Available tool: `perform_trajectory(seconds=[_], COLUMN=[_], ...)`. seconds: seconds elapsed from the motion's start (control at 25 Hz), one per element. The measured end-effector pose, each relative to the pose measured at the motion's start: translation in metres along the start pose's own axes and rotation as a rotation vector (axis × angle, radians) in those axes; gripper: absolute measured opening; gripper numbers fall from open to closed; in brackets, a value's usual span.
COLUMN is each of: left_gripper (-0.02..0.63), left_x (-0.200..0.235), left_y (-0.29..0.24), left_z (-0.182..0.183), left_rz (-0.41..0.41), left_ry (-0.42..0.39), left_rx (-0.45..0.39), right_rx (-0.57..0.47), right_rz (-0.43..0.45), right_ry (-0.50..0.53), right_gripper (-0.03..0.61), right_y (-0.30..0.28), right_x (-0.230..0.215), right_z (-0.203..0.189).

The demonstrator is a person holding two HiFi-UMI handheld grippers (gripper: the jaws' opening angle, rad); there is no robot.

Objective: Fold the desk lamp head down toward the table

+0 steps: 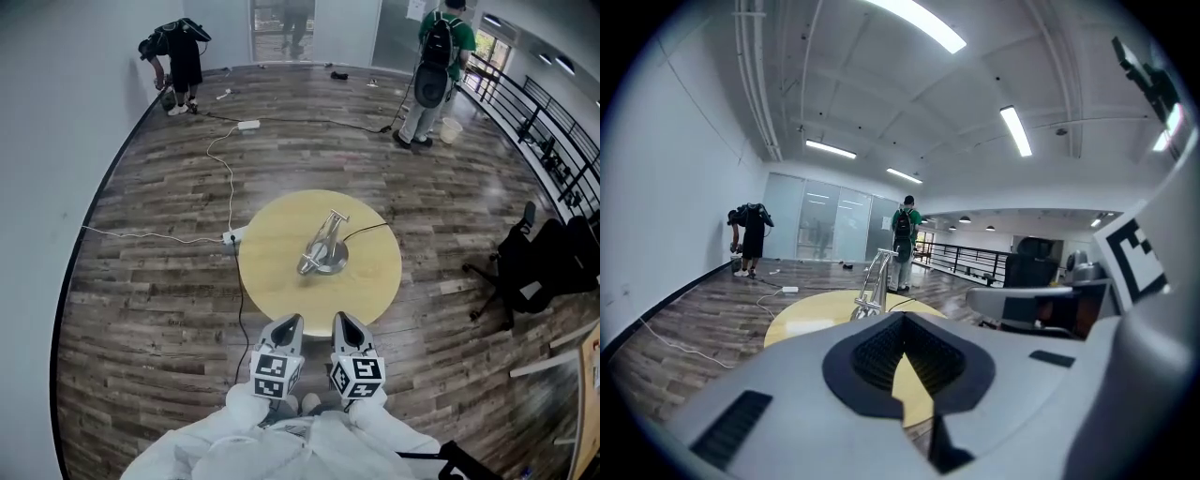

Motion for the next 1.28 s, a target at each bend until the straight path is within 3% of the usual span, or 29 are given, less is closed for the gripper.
perform_trajectory(seconds=[1.28], left_gripper=[0.002], left_x=[-0.002], left_y=[-0.009], left_z=[-0.008], left_rz=[0.012], left_ry=[0.022], left_rx=[0.032], right_rx=[0.008], right_rz=[0.027], right_ry=[0.051], right_gripper=[0.012], right_y=[-0.008], right_x=[-0.006], right_z=[0.001])
Point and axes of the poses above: the fingertips, and each gripper's own axes: y backward along the fingers, x to its left, z out of its top, the point moved 4 cm from there along y, backward along the fingers, and after that the axes turned 5 degrees about y, right-handed, at the moved point
